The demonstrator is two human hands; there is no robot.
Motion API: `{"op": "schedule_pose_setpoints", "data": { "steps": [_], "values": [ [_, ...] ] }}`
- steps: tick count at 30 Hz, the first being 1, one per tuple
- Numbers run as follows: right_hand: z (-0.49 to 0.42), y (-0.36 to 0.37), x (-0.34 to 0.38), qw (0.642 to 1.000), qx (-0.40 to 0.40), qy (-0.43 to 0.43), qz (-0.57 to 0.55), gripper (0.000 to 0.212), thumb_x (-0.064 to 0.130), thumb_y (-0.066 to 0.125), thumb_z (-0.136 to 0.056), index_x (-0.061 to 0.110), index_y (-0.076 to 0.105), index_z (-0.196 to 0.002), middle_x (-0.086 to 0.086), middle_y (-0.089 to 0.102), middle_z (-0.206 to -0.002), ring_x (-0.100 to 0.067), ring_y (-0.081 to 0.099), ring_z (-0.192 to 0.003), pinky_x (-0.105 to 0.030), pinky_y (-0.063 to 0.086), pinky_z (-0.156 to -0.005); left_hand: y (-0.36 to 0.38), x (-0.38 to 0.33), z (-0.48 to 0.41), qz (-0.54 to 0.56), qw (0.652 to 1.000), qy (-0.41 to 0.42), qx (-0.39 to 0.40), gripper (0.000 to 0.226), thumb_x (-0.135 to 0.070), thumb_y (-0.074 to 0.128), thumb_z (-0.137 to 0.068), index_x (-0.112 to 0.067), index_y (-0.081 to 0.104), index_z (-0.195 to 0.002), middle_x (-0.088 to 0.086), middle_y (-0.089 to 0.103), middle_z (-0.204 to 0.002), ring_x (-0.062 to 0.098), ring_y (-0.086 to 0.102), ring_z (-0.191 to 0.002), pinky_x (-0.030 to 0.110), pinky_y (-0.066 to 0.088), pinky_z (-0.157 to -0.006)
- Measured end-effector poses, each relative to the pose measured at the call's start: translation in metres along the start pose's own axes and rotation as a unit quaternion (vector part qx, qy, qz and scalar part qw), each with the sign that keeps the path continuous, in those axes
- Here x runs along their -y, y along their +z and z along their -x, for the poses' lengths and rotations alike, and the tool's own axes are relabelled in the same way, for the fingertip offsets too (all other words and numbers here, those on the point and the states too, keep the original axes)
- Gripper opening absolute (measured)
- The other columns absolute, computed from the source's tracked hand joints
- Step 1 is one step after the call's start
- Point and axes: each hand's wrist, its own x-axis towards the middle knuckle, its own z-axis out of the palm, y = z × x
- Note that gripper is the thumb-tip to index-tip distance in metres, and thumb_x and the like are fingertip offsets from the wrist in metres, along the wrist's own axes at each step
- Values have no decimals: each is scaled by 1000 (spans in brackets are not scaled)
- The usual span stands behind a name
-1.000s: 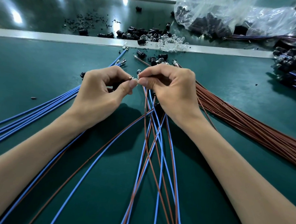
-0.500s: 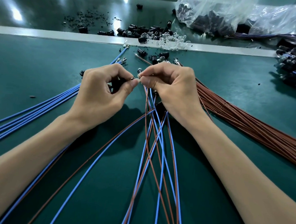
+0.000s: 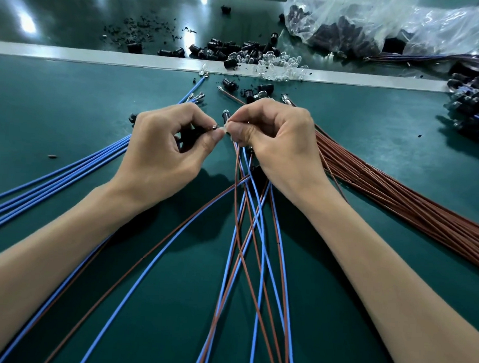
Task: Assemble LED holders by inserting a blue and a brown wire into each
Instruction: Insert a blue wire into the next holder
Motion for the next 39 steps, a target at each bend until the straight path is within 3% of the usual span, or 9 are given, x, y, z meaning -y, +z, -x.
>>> {"op": "schedule_pose_setpoints", "data": {
  "steps": [3,9,14,20,25,29,35,39],
  "values": [
    [-1,-2,0,1000,26,4,-8,23,5,73,-81,26,64,-76,4,68,-70,-8,65,-65,-27,57,-69,0,0,0,15,999,-29,14,12,-29,63,-85,-18,62,-81,-8,60,-68,9,52,-59,37,47,-56],
    [0,1,-2,998,35,19,-44,11,5,69,-85,16,66,-83,9,65,-67,0,63,-62,-16,51,-65,0,-1,1,37,998,-44,11,13,-28,65,-84,-16,64,-83,5,66,-73,25,61,-66,39,51,-58],
    [-1,-1,-3,997,53,24,-56,10,5,70,-84,14,69,-88,3,68,-74,-4,66,-70,-20,53,-72,0,0,0,32,998,-50,-6,13,-28,66,-83,-15,65,-82,-2,65,-71,9,55,-61,28,48,-60],
    [-2,-5,-4,994,83,23,-64,8,7,69,-86,13,67,-91,5,67,-73,-2,64,-68,-17,49,-69,-1,-3,0,46,997,-66,-5,12,-28,66,-83,-17,63,-80,-4,62,-69,2,50,-58,23,44,-54],
    [0,-4,-3,995,89,-2,-46,11,5,69,-85,15,66,-89,2,66,-75,-5,63,-68,-19,51,-69,-3,-5,-1,92,991,-92,6,10,-21,67,-86,-21,62,-77,12,63,-72,17,55,-66,28,43,-57],
    [0,-2,-2,996,77,-17,-27,8,4,67,-87,11,66,-90,4,65,-74,-3,62,-66,-19,50,-68,-3,-7,-1,117,988,-101,23,8,-24,64,-83,-23,61,-76,1,62,-70,9,54,-66,15,41,-57],
    [2,-1,-1,997,64,-31,7,5,6,66,-88,6,67,-93,3,65,-75,-1,63,-65,-16,51,-67,-2,-5,-1,111,989,-93,26,15,-14,67,-87,-24,61,-77,-5,62,-70,3,56,-65,14,45,-60],
    [1,-2,-1,998,53,-11,-25,7,7,67,-87,11,66,-93,0,67,-78,-5,65,-68,-19,52,-68,-2,-3,-1,104,991,-85,13,12,-21,67,-86,-27,60,-77,-5,61,-69,4,55,-64,16,45,-59]
  ]
}}
